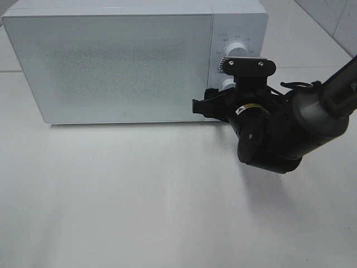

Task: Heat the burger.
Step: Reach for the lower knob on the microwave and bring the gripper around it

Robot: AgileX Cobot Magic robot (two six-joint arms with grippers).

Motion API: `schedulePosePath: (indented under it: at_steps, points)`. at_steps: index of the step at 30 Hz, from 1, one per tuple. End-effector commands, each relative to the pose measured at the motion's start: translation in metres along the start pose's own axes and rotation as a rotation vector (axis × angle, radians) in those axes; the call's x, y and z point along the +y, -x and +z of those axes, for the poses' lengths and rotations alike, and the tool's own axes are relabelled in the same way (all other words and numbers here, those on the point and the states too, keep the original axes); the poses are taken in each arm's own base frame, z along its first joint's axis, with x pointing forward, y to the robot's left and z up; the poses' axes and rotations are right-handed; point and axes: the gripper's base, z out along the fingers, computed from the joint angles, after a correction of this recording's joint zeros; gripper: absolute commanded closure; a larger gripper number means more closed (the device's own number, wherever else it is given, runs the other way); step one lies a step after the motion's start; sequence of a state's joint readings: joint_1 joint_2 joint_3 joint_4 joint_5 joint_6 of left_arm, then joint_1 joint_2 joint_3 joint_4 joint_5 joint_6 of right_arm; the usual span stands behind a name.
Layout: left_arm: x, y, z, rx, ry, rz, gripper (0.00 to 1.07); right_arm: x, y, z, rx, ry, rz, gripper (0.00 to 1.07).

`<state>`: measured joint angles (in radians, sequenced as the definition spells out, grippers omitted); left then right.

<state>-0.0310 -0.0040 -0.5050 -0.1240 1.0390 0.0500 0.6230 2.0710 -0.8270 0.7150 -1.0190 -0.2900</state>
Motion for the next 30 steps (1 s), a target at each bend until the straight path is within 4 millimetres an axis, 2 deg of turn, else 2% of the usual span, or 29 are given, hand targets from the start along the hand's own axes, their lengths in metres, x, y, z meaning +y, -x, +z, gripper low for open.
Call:
schedulePosePath:
  at_steps: [1, 6, 13, 15, 16, 18, 19, 20, 21, 22, 23, 24, 25, 28, 30]
  points:
    - [-0.0003, -0.0018, -0.0026, -0.022, 0.003, -0.004, 0.09, -0.0002, 0.0170, 0.0023, -0.073, 0.008, -0.011, 0.37]
    - [-0.0003, -0.0018, -0.0026, -0.022, 0.003, -0.004, 0.09, 0.0016, 0.0251, -0.0013, -0.095, 0.015, -0.006, 0.37]
    - [-0.0003, -0.0018, -0.0026, -0.022, 0.003, -0.004, 0.09, 0.0026, 0.0243, -0.0016, -0.085, 0.021, -0.006, 0.39]
    - [-0.0003, -0.0018, -0.0026, -0.022, 0.003, -0.004, 0.09, 0.0025, 0.0246, -0.0017, -0.089, 0.020, -0.006, 0.46]
    - [-0.0003, -0.0018, -0.0026, -0.022, 0.003, -0.004, 0.09, 0.0025, 0.0246, -0.0017, -0.089, 0.020, -0.006, 0.46]
    - [-0.0003, -0.0018, -0.0026, -0.022, 0.003, -0.004, 0.09, 0.0027, 0.0242, -0.0016, -0.084, 0.021, -0.005, 0.61]
    - [-0.0003, -0.0018, -0.0026, -0.022, 0.003, -0.004, 0.09, 0.0027, 0.0242, -0.0016, -0.084, 0.021, -0.005, 0.61]
    - [-0.0003, -0.0018, -0.0026, -0.022, 0.003, -0.004, 0.09, 0.0028, 0.0233, -0.0013, -0.083, 0.022, -0.005, 0.73]
    - [-0.0003, -0.0018, -0.0026, -0.022, 0.003, -0.004, 0.09, 0.0028, 0.0233, -0.0013, -0.083, 0.022, -0.005, 0.73]
    - [-0.0003, -0.0018, -0.0026, -0.022, 0.003, -0.004, 0.09, 0.0034, 0.0236, -0.0013, -0.087, 0.029, -0.005, 0.86]
    - [-0.0003, -0.0018, -0.0026, -0.022, 0.003, -0.004, 0.09, 0.0043, 0.0242, -0.0013, -0.091, 0.038, -0.011, 0.92]
    - [-0.0003, -0.0018, -0.0026, -0.022, 0.003, -0.004, 0.09, 0.0043, 0.0242, -0.0013, -0.091, 0.038, -0.011, 0.92]
    - [-0.0003, -0.0018, -0.0026, -0.022, 0.003, -0.004, 0.09, 0.0050, 0.0250, -0.0014, -0.100, 0.045, -0.018, 1.01]
    - [-0.0003, -0.0018, -0.0026, -0.022, 0.003, -0.004, 0.09, 0.0052, 0.0253, -0.0014, -0.103, 0.047, -0.021, 1.07]
    - [-0.0003, -0.0018, -0.0026, -0.022, 0.003, -0.004, 0.09, 0.0052, 0.0254, -0.0014, -0.105, 0.046, -0.021, 1.07]
